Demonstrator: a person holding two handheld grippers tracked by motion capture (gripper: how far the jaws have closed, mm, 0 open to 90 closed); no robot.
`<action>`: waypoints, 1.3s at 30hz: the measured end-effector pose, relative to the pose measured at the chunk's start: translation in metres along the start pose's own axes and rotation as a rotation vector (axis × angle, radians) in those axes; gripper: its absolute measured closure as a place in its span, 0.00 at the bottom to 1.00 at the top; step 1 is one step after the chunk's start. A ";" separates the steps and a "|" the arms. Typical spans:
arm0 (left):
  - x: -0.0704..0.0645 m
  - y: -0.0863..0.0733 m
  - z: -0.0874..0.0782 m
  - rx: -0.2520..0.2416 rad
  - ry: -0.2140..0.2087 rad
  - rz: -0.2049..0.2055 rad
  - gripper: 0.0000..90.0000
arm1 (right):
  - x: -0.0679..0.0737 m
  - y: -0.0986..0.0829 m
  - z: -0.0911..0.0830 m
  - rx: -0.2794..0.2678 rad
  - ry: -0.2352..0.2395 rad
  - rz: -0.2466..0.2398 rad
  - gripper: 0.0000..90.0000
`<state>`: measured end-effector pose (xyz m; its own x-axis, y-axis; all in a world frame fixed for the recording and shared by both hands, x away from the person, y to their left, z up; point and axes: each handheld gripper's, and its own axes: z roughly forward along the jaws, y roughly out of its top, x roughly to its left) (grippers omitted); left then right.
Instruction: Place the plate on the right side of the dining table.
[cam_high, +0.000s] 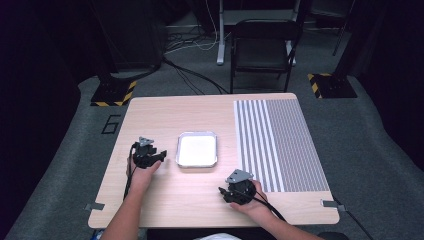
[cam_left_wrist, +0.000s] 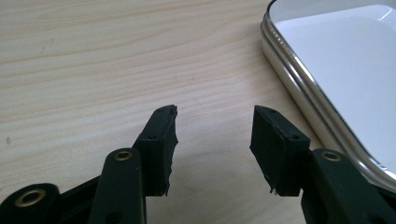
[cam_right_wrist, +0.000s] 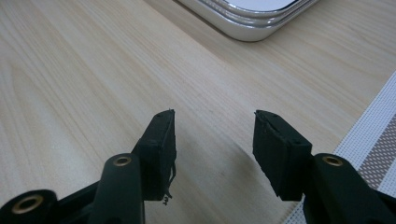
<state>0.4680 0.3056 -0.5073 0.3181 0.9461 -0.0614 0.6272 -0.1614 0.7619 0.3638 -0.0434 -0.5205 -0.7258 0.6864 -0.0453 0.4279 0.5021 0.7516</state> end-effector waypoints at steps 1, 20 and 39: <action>-0.003 0.002 -0.002 0.003 -0.003 0.002 0.59 | -0.002 0.002 -0.002 -0.005 0.007 0.000 0.52; -0.024 0.020 -0.012 -0.025 -0.087 -0.062 0.75 | -0.013 0.008 -0.011 -0.006 -0.027 0.013 0.59; -0.033 0.027 0.002 0.048 -0.130 -0.098 0.88 | -0.026 0.027 -0.009 -0.025 -0.064 0.071 0.63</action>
<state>0.4757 0.2692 -0.4855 0.3406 0.9143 -0.2193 0.6924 -0.0862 0.7163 0.3893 -0.0525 -0.4926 -0.6579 0.7524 -0.0328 0.4625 0.4381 0.7708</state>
